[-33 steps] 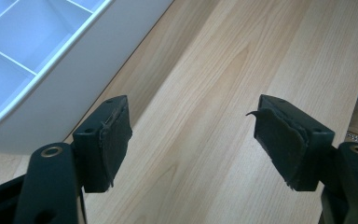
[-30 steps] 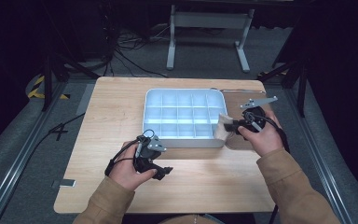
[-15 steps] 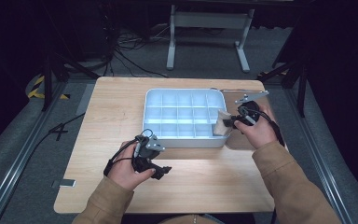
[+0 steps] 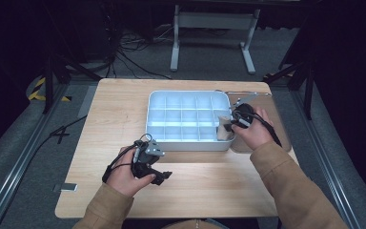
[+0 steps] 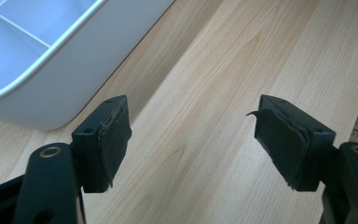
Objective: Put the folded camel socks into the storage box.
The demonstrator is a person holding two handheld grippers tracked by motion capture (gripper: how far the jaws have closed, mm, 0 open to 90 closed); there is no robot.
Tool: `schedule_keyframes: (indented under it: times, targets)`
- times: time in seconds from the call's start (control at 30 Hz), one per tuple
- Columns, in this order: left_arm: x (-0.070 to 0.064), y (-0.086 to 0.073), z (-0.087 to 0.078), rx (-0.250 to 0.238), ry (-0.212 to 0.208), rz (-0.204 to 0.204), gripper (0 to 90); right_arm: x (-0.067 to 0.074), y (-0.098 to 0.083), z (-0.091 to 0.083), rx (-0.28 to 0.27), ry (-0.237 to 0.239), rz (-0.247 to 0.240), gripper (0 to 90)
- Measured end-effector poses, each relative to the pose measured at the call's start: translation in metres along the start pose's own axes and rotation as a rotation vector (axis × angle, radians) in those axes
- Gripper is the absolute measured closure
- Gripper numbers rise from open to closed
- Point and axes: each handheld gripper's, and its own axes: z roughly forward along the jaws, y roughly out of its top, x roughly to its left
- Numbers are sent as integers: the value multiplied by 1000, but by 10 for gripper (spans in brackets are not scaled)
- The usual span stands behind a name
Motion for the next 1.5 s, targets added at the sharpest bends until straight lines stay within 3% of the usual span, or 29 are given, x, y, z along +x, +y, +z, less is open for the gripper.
schedule_keyframes:
  times: [0.67,1.13,1.33,1.5]
  targets:
    - [1,-8,-4,-5,8,-24,270,6,2,28,153,-10,-23,751]
    - [1,-20,-11,3,33,-40,269,8,6,60,311,2,-22,749]
    - [1,-21,-12,5,35,-45,268,8,6,60,316,7,-23,744]
    - [1,-20,-10,2,30,-50,267,6,5,54,285,29,-14,683]
